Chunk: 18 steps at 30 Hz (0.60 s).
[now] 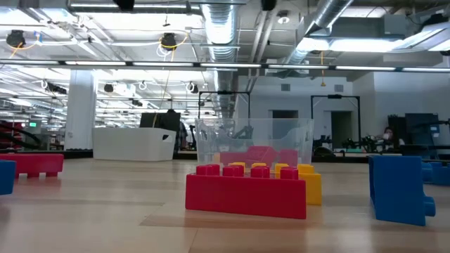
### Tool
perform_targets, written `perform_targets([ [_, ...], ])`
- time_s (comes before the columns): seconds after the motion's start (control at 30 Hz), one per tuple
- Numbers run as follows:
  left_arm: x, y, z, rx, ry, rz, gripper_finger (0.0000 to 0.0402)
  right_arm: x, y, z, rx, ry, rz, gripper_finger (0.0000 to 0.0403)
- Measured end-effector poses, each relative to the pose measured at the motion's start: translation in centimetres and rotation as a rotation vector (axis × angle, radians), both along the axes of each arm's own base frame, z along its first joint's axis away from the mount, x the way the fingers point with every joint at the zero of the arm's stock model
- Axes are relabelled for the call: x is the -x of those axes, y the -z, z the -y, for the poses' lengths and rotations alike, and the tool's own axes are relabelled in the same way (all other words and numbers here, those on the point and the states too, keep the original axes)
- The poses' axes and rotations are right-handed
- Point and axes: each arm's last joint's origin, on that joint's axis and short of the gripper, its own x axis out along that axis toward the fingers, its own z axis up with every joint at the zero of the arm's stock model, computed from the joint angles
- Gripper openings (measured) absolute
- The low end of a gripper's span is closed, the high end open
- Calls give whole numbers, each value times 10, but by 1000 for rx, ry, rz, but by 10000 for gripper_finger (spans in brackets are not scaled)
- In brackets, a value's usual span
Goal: Sort & place blocks by color
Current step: Put the yellow game piece into the black bin
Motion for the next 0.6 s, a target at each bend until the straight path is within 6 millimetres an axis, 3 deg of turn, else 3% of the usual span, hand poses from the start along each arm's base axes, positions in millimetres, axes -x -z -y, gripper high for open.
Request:
perform_targets([
  [0.13,3,12,-7,54,16,65,104,-11,11,10,-3,48,14,230],
  [0.3,8,13,-14,70,49,199,104,-29,33,25,-58,14,12,230],
  [0.6,7,25,-22,64,29,155,104,-63,39,38,-94,-34,92,255],
])
